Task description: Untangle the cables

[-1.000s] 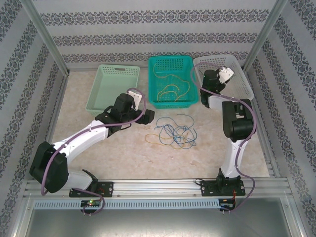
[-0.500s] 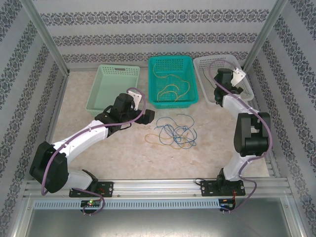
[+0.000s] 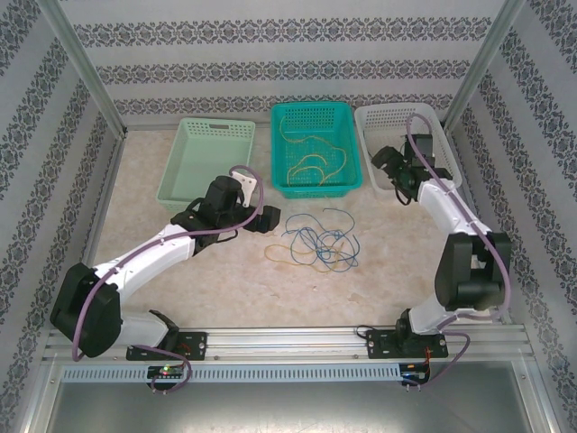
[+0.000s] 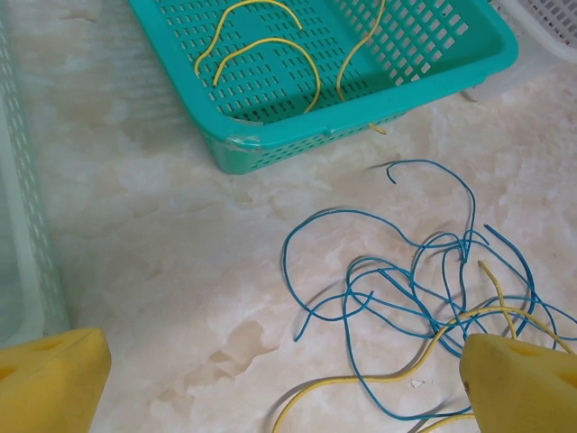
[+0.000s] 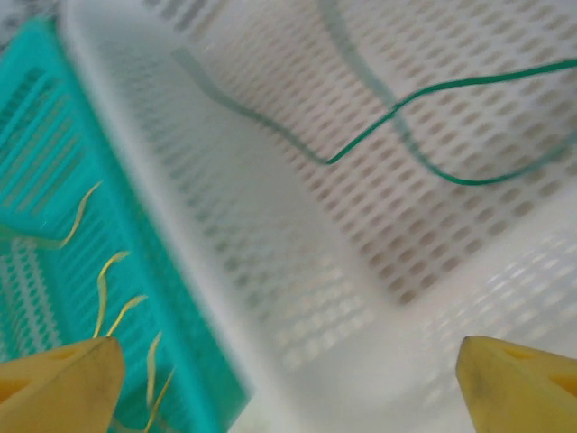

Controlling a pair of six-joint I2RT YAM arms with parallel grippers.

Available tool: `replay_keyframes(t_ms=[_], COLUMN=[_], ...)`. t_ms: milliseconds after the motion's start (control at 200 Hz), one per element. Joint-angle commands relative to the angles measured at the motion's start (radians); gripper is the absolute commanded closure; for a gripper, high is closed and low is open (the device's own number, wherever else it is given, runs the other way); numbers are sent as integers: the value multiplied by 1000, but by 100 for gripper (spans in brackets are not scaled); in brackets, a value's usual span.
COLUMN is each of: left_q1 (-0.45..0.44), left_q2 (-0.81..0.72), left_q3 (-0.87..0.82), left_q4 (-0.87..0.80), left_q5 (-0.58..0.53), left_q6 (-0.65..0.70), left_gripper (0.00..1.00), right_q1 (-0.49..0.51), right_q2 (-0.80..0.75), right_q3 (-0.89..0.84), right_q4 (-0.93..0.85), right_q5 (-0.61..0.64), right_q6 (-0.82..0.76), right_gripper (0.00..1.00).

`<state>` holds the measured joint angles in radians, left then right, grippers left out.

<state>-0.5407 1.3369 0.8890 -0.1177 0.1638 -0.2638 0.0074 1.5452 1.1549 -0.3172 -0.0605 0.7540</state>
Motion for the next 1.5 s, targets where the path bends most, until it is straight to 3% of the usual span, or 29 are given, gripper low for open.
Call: replay_keyframes(t_ms=[0, 165, 290, 445, 584, 759, 914, 1059, 1259, 1493], left_q1=[20, 21, 21, 21, 21, 19, -3, -46, -72, -117], left_q2=[-8, 38, 72, 129, 133, 170, 251, 323, 424, 503], left_q3=[0, 13, 29, 51, 21, 41, 66, 102, 177, 238], left_q4=[5, -11, -34, -109, -108, -228, -322, -354, -378, -437], left_q5=[3, 56, 153, 223, 189, 163, 98, 16, 2, -93], left_q6=[-25, -33, 19, 49, 25, 92, 140, 163, 180, 194], left_gripper=[0, 0, 0, 0, 0, 5, 18, 19, 24, 51], right_q1=[70, 156, 191, 304, 452, 593, 553, 502, 493, 468], right_q2=[-93, -209, -290, -315, -306, -274, -265, -262, -271, -339], right_q3=[-44, -131, -195, -219, -264, -284, -291, -289, -295, -352], right_q4=[-35, -91, -96, -221, -248, -214, -146, -112, -123, -125], right_q5=[-88, 5, -48, -66, -82, 13, 61, 36, 40, 68], right_q6=[-61, -103, -109, -151, -200, -227, -165, -141, -140, -132], right_gripper=[12, 14, 20, 24, 26, 24, 23, 24, 23, 22])
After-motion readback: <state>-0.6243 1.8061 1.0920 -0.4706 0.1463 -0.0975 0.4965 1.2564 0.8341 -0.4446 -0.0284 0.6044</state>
